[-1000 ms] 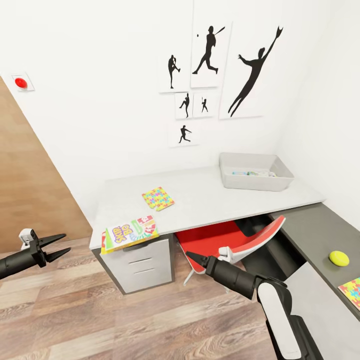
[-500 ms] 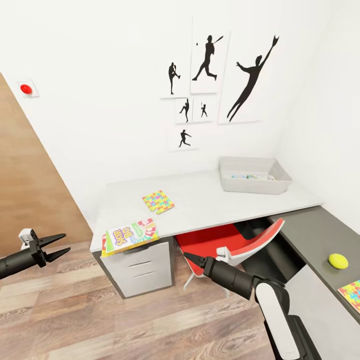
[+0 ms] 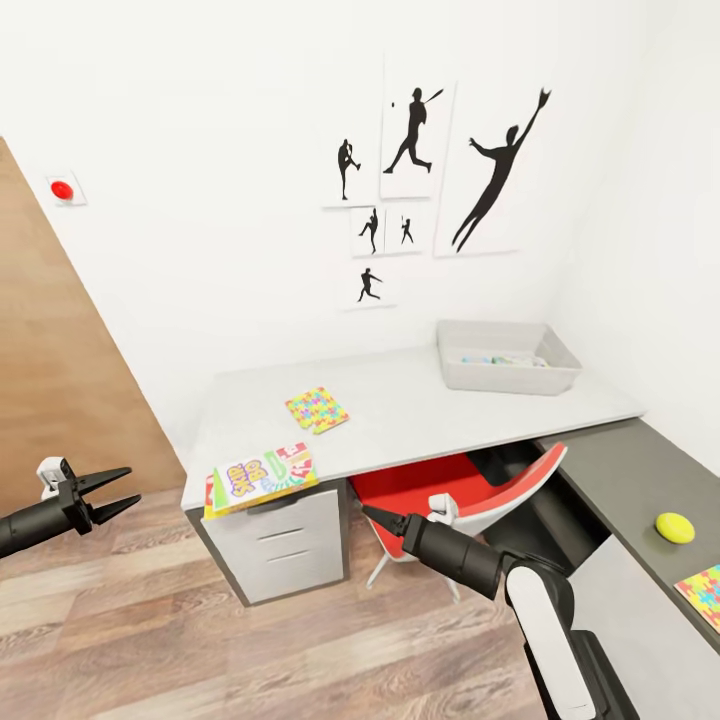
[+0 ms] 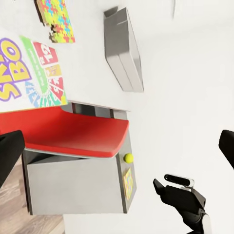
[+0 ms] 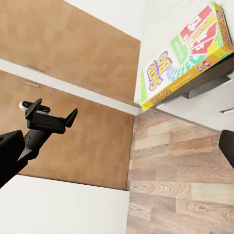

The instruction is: Put all the toys in the child's room - the three board games (two on the bed and one on the table), the two jigsaw puzzles on the table, and the tennis ball on the table - inside the toy box on the table in the child's room.

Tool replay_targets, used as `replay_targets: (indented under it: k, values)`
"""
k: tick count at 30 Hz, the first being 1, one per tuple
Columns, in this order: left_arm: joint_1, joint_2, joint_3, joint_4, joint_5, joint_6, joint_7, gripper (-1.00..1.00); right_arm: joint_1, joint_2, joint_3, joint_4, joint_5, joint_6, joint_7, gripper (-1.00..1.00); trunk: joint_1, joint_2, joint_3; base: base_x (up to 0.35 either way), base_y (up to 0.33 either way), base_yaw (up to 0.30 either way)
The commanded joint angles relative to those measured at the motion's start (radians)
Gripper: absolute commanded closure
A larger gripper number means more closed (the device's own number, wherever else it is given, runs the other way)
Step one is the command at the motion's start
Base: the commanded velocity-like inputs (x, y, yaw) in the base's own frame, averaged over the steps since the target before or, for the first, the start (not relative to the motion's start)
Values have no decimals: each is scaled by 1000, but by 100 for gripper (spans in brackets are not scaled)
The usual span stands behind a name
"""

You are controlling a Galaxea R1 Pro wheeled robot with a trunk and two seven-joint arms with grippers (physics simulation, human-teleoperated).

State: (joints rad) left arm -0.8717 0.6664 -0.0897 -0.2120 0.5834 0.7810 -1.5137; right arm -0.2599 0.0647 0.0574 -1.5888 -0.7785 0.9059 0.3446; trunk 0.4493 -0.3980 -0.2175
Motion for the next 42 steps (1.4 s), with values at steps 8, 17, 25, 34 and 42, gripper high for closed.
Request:
replay_targets:
  k: [8,17,25,34,42]
  values:
    - [-1,1,-8,0,6,11,-5,-100,-1,-1,-1,0,5,4,5,-100,1,-2,11,0,0,0]
    - [-1,1,-8,1,6,11,-5,-100,-1,-3,-1,0,6,4,5,-100,1,-2,26,0,0,0]
    - [-1,1,-8,1,4,10,-57,-100,-1,-5,-2,0,5,4,5,-100,1,-2,39,0,0,39]
    - [-1,1,-10,0,3,5,-57,-100,-1,-5,-1,0,5,4,6,-100,1,-2,54,0,0,63]
    - [-1,1,-10,0,3,4,-57,-100,-1,-5,-1,0,5,3,7,-100,1,-2,67,0,0,66]
